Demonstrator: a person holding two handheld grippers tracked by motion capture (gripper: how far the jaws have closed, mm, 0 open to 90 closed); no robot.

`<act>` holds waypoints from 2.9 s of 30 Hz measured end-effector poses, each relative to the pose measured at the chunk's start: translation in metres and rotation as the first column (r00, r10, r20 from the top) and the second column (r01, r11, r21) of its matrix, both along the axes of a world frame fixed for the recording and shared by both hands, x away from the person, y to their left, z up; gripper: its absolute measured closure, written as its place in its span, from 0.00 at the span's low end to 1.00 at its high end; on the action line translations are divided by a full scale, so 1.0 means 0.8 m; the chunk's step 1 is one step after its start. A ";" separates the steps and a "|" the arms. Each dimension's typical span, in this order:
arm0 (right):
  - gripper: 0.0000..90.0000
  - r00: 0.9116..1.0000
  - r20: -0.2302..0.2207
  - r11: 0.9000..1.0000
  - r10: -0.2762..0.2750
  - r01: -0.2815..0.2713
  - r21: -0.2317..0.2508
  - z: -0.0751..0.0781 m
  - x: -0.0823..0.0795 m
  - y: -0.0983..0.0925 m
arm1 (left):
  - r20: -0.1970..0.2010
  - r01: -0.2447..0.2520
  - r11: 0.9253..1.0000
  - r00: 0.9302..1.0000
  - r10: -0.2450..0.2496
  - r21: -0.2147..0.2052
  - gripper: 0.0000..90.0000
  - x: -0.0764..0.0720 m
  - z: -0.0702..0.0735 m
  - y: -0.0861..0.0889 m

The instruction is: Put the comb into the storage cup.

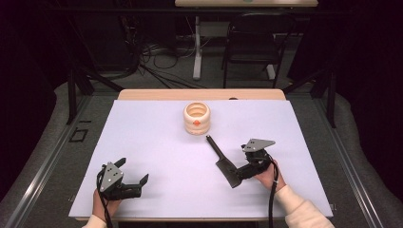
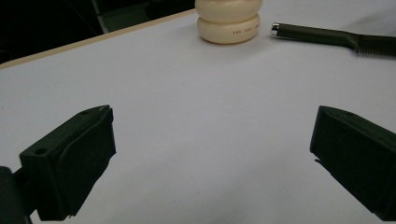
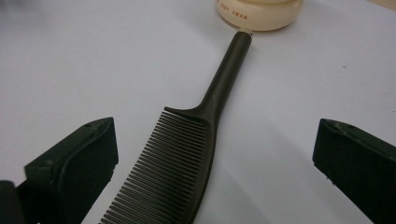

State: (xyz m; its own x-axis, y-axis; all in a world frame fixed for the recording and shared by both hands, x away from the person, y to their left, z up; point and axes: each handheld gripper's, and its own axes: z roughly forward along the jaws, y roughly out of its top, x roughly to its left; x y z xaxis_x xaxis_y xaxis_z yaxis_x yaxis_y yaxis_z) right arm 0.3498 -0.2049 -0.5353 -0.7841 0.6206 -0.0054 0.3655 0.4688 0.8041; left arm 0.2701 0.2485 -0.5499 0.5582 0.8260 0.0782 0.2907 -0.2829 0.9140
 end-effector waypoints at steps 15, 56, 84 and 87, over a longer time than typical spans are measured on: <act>0.00 1.000 0.000 1.000 0.025 -0.025 -0.007 0.004 0.021 0.017 | 0.002 0.000 1.000 1.000 0.000 0.008 0.00 -0.001 0.000 0.000; 0.30 0.997 0.014 0.997 0.072 -0.072 -0.025 0.015 0.068 0.082 | -0.006 0.013 1.000 1.000 -0.013 -0.010 0.00 0.000 -0.001 0.001; 1.00 0.995 0.050 0.984 0.086 -0.077 -0.163 -0.001 0.091 0.115 | -0.006 0.020 1.000 1.000 -0.020 -0.012 0.00 0.000 -0.001 0.000; 1.00 0.995 0.049 0.984 0.086 -0.076 -0.163 -0.004 0.094 0.117 | -0.002 0.019 1.000 1.000 -0.019 -0.010 0.00 0.000 -0.001 0.000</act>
State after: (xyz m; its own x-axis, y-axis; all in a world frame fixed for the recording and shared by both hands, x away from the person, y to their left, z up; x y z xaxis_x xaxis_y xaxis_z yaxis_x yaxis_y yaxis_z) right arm 0.4253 -0.1110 -0.5383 -0.8274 0.5425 -0.1452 0.2777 0.6199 0.7339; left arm 0.2701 0.2486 -0.5508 0.5737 0.8162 0.0688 0.2874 -0.2793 0.9162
